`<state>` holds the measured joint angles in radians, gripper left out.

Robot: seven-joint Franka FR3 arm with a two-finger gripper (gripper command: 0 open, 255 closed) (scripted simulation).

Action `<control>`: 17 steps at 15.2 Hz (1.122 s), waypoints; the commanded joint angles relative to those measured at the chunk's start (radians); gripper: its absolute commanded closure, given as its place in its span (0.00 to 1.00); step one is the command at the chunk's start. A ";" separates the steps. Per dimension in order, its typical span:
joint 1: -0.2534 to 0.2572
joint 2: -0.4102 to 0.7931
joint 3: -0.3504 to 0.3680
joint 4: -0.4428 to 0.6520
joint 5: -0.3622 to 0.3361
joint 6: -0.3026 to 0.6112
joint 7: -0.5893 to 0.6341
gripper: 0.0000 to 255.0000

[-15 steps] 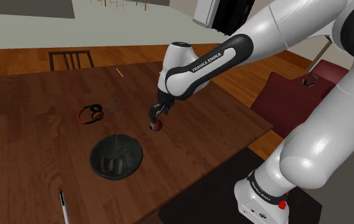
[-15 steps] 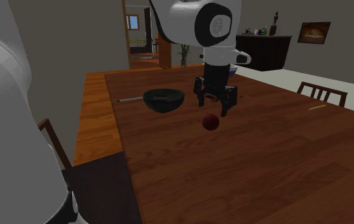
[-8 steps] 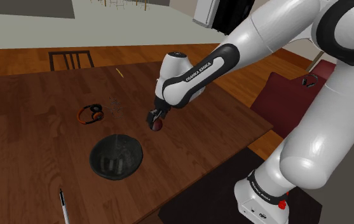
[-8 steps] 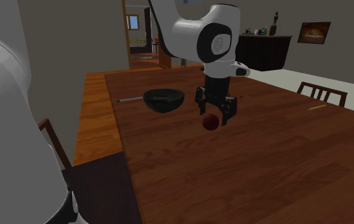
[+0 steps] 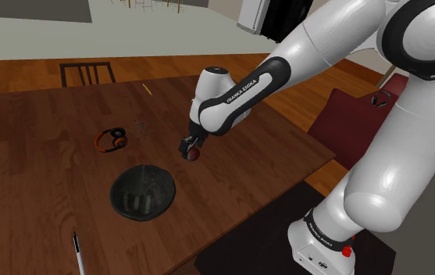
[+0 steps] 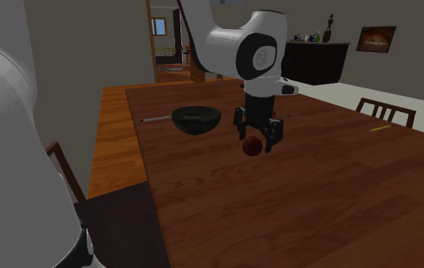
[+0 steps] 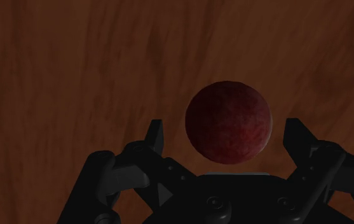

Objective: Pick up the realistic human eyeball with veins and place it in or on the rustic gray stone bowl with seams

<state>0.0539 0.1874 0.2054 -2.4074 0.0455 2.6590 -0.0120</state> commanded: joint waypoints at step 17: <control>-0.006 -0.085 0.007 0.009 0.023 -0.093 -0.012 1.00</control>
<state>0.0488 0.1115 0.2125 -2.4042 0.0663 2.5814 -0.0227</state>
